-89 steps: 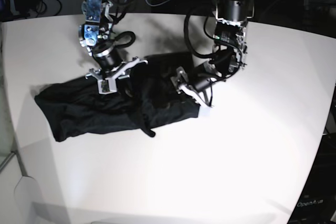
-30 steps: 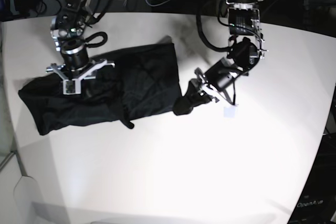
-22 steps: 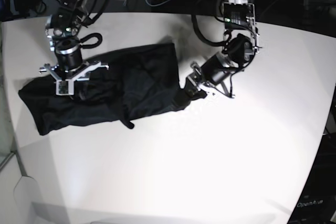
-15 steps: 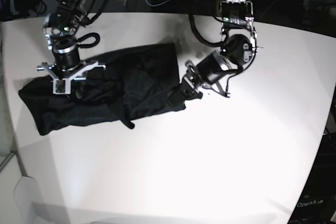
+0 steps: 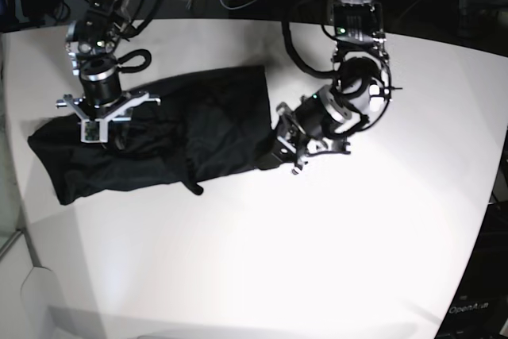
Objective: Fold the T-shirt properly
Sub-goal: 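Press the left gripper onto the folded fabric and regrasp it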
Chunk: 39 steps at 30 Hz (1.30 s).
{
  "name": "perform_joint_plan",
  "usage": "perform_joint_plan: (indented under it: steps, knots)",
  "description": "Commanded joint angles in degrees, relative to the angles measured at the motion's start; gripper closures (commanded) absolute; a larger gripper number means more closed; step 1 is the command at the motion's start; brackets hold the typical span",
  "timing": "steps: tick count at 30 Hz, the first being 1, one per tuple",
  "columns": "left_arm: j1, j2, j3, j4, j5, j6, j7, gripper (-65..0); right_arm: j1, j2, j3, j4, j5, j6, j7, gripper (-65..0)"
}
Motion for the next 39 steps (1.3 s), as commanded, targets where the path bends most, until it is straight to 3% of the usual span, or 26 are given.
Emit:
perform_joint_plan:
  steps: [1, 11, 16, 20, 27, 33, 39]
  knots:
    - [-0.8, 0.1, 0.2, 0.7, -1.3, -0.7, 0.2, -7.6, 0.4, 0.1, -0.1, 1.0, 0.9, 0.0, 1.6, -18.9]
    - [-1.1, -2.3, 3.9, 1.3, -0.1, 0.5, 0.4, -7.6, 0.4, 0.1, -0.1, 0.8, 0.9, 0.0, 1.6, -18.9]
    - [0.1, -2.7, 4.1, 7.0, 5.0, 8.8, 0.4, -7.6, 0.4, 0.1, -0.1, 0.3, 1.6, 0.0, 1.6, -18.9]
    - [0.1, -2.8, 6.4, 8.5, 8.8, 12.9, 0.4, -7.6, 0.4, 0.1, -0.2, -0.1, 3.3, 0.0, 1.6, -18.9]
    - [-0.7, -2.4, 6.6, 6.1, 8.9, 13.1, 0.2, -7.6, 0.3, 0.1, -0.2, -0.1, 3.4, 0.0, 1.6, -18.9]
    - [-5.4, -2.4, 11.4, -2.2, 8.0, 13.3, 0.4, -8.0, 0.3, 0.1, -0.2, -0.1, 3.4, 0.0, 1.6, -18.9]
    - [-6.9, -2.9, 13.6, -4.4, 3.2, 13.4, 0.4, -22.1, 0.3, 0.1, 0.0, -0.1, 3.4, 0.0, 1.6, -18.9]
